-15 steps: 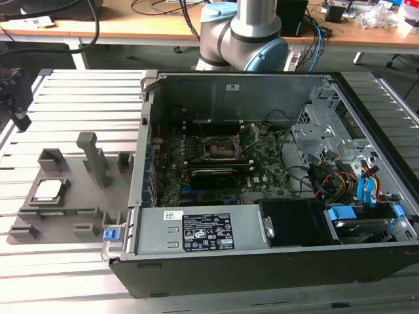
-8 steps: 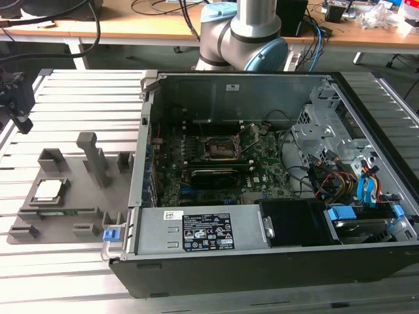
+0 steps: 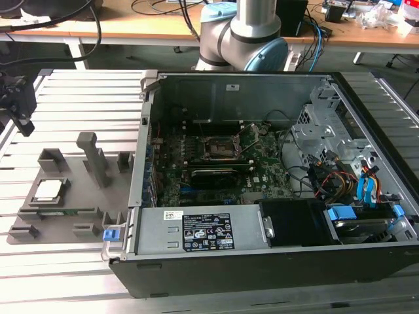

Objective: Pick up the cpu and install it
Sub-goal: 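Pick up the cpu and move it towards the insertion slot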

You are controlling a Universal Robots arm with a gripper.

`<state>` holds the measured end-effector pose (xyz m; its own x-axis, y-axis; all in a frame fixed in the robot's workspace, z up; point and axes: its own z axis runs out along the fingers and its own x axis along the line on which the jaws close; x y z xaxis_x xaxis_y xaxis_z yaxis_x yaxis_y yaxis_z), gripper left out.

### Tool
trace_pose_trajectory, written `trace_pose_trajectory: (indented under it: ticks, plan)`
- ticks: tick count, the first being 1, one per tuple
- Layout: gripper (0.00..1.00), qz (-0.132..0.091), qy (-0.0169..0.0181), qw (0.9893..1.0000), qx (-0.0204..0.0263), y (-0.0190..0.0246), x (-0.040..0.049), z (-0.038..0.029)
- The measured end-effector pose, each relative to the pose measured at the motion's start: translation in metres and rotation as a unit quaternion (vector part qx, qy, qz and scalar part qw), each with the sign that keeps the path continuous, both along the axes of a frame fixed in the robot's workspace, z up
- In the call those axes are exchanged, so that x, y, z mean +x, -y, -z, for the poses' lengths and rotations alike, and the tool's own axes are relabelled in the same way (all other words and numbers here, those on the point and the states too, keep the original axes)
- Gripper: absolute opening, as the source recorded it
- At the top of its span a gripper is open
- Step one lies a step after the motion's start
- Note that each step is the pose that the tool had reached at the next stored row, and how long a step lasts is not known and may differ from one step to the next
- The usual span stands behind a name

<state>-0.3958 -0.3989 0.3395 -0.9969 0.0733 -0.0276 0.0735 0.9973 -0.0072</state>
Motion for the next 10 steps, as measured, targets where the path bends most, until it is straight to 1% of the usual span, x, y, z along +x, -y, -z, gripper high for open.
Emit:
trace_pose_trajectory:
  ticks: [4,8,10]
  plan:
    - [0.54,0.000,0.0000,1.0000,0.0000,0.0000,0.0000,0.0027]
    - [0.54,0.000,0.0000,1.0000,0.0000,0.0000,0.0000,0.0080]
    - [0.54,0.000,0.0000,1.0000,0.0000,0.0000,0.0000,0.0092]
